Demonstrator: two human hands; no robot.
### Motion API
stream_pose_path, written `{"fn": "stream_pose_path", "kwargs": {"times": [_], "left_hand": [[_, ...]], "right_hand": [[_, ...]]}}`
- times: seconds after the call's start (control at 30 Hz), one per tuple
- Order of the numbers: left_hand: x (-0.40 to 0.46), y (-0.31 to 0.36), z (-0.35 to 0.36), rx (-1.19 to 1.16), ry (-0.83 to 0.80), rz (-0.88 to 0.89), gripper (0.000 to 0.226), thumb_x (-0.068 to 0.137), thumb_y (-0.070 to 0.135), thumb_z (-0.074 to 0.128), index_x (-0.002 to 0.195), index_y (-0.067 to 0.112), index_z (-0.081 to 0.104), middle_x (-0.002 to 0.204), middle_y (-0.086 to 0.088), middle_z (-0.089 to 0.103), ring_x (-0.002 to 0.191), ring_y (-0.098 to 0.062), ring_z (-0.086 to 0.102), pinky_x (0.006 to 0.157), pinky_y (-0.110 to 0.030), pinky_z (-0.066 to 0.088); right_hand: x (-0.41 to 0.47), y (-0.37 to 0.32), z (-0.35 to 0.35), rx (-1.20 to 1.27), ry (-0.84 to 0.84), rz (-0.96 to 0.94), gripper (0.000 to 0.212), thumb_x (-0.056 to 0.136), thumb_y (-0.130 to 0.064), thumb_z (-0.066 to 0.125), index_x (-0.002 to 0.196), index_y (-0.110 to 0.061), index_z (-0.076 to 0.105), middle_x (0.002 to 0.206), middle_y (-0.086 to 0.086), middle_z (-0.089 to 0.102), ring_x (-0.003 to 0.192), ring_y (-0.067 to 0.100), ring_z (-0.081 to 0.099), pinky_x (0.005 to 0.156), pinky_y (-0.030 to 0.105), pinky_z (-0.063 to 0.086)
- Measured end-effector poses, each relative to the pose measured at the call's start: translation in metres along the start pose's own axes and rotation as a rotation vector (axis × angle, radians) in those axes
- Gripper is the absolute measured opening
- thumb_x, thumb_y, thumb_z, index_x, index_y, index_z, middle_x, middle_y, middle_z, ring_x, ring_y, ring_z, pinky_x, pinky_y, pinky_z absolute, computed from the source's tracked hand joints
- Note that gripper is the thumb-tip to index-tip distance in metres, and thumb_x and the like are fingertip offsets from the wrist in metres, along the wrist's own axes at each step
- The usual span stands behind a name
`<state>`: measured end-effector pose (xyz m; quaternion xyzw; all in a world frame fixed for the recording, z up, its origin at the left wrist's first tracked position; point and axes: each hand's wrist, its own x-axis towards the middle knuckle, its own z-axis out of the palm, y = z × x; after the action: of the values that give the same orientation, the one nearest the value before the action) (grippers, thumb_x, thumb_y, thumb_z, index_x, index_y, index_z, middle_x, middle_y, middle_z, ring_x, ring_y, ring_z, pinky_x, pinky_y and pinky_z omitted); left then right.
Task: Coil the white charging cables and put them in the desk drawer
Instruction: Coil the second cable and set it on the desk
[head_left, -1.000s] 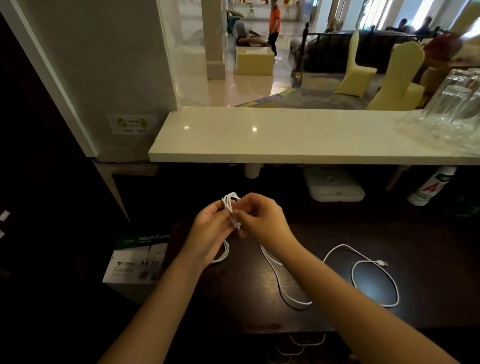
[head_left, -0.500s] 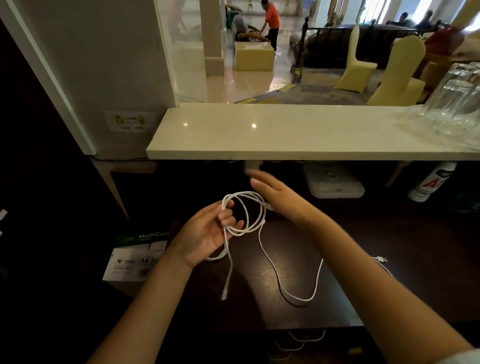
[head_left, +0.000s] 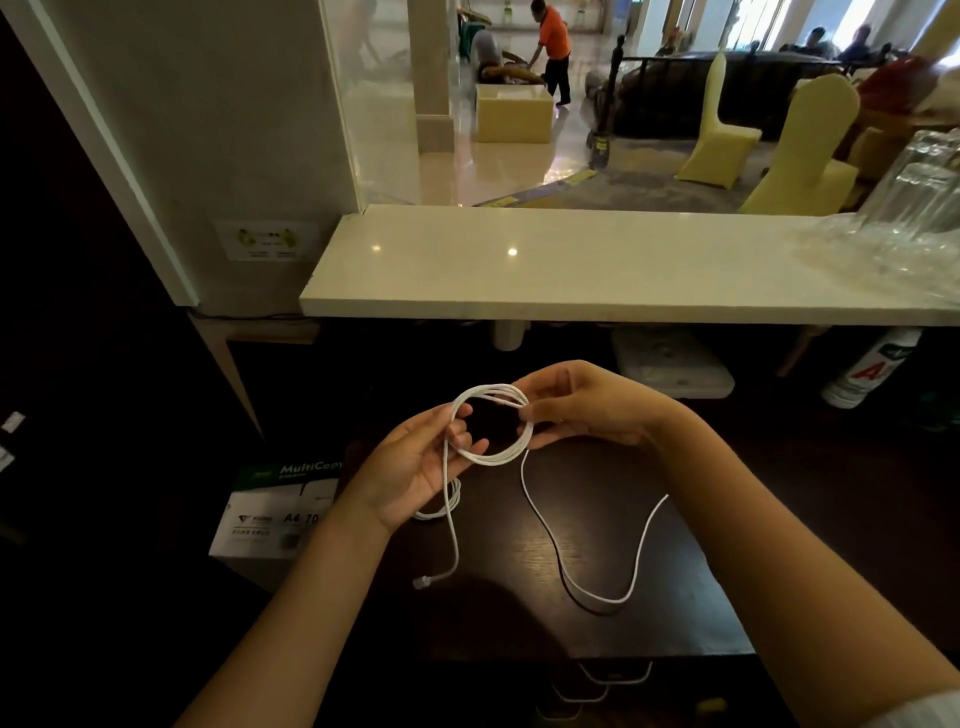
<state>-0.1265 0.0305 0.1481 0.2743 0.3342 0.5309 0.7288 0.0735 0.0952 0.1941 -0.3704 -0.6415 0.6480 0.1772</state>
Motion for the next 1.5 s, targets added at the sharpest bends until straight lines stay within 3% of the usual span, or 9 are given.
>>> {"fn": "stream_pose_path", "kwargs": {"times": [0.3, 0.43, 0.73, 0.87, 0.93, 1.03, 1.23, 1.3, 1.5], "left_hand": [[-0.009, 0.017, -0.001, 0.394, -0.158, -0.096, 0.026, 0.094, 0.010, 0.041, 0.111, 0.007, 0.060, 0.072, 0.000, 0.069, 0.076, -0.009, 0.068, 0.074, -0.022, 0.055], [-0.011, 0.018, 0.002, 0.498, -0.131, -0.039, 0.021, 0.095, 0.009, 0.041, 0.094, 0.008, 0.062, 0.070, 0.000, 0.069, 0.073, -0.009, 0.068, 0.072, -0.021, 0.055], [-0.010, -0.003, 0.003, 0.145, -0.035, 0.089, 0.023, 0.094, 0.011, 0.037, 0.089, 0.011, 0.059, 0.061, 0.007, 0.063, 0.068, -0.004, 0.065, 0.067, -0.018, 0.054], [-0.006, 0.002, -0.005, 0.026, 0.041, 0.158, 0.025, 0.096, 0.010, 0.036, 0.086, 0.012, 0.059, 0.060, 0.007, 0.062, 0.066, -0.004, 0.065, 0.065, -0.018, 0.054], [-0.004, 0.003, -0.007, -0.035, 0.069, 0.206, 0.023, 0.094, 0.012, 0.040, 0.084, 0.013, 0.061, 0.059, 0.006, 0.061, 0.066, -0.005, 0.065, 0.064, -0.018, 0.054], [-0.003, 0.000, -0.009, -0.084, 0.054, 0.230, 0.009, 0.073, 0.023, 0.064, 0.076, 0.016, 0.069, 0.061, 0.006, 0.061, 0.066, -0.006, 0.065, 0.065, -0.019, 0.054], [-0.004, -0.016, -0.006, -0.024, 0.014, 0.224, 0.011, 0.075, 0.027, 0.063, 0.070, 0.022, 0.072, 0.060, 0.008, 0.059, 0.063, -0.004, 0.061, 0.067, -0.022, 0.042], [-0.004, -0.018, -0.007, -0.051, -0.016, 0.220, 0.021, 0.060, 0.034, 0.082, 0.073, 0.021, 0.072, 0.062, 0.008, 0.059, 0.065, -0.005, 0.062, 0.065, -0.019, 0.050], [-0.008, -0.019, -0.010, -0.098, -0.070, 0.204, 0.034, 0.049, 0.035, 0.088, 0.073, 0.018, 0.071, 0.062, 0.006, 0.059, 0.064, -0.006, 0.062, 0.064, -0.018, 0.052]], "right_hand": [[-0.004, -0.006, -0.007, -0.065, 0.058, -0.020, 0.023, 0.093, -0.004, 0.048, 0.108, -0.006, 0.066, 0.091, 0.015, 0.064, 0.081, 0.015, 0.065, 0.073, 0.022, 0.057], [-0.004, -0.003, -0.001, -0.027, 0.119, -0.044, 0.022, 0.093, -0.005, 0.048, 0.106, -0.008, 0.066, 0.083, 0.008, 0.066, 0.076, 0.012, 0.065, 0.071, 0.022, 0.056], [0.007, 0.001, 0.025, 0.377, 0.381, -0.086, 0.022, 0.093, -0.019, 0.051, 0.108, -0.007, 0.062, 0.081, 0.004, 0.064, 0.069, 0.012, 0.063, 0.065, 0.020, 0.053], [-0.010, 0.013, 0.039, 0.167, 0.708, -0.049, 0.032, 0.093, -0.030, 0.051, 0.069, -0.010, 0.060, 0.052, -0.001, 0.050, 0.042, 0.006, 0.045, 0.043, 0.018, 0.034], [-0.026, 0.032, 0.063, 0.035, 0.512, 0.153, 0.050, 0.095, -0.037, 0.044, 0.055, -0.012, 0.061, 0.043, -0.001, 0.054, 0.039, 0.012, 0.040, 0.043, 0.022, 0.028], [-0.035, 0.058, 0.100, 0.284, 0.189, 0.462, 0.051, 0.096, -0.044, 0.035, 0.077, -0.011, 0.068, 0.069, 0.005, 0.072, 0.043, 0.011, 0.043, 0.041, 0.019, 0.028], [-0.003, 0.064, 0.100, 1.059, 0.508, 0.362, 0.018, 0.089, -0.017, 0.058, 0.096, -0.001, 0.058, 0.076, 0.009, 0.073, 0.031, 0.003, 0.045, 0.031, 0.010, 0.032], [0.004, 0.058, 0.098, 1.067, 0.583, 0.304, 0.010, 0.087, -0.010, 0.059, 0.093, -0.002, 0.060, 0.082, 0.009, 0.070, 0.031, 0.002, 0.043, 0.030, 0.010, 0.032], [0.014, 0.049, 0.088, 0.798, 0.627, 0.198, 0.020, 0.089, -0.009, 0.052, 0.069, -0.014, 0.053, 0.044, -0.006, 0.040, 0.033, 0.002, 0.034, 0.031, 0.012, 0.023]]}}
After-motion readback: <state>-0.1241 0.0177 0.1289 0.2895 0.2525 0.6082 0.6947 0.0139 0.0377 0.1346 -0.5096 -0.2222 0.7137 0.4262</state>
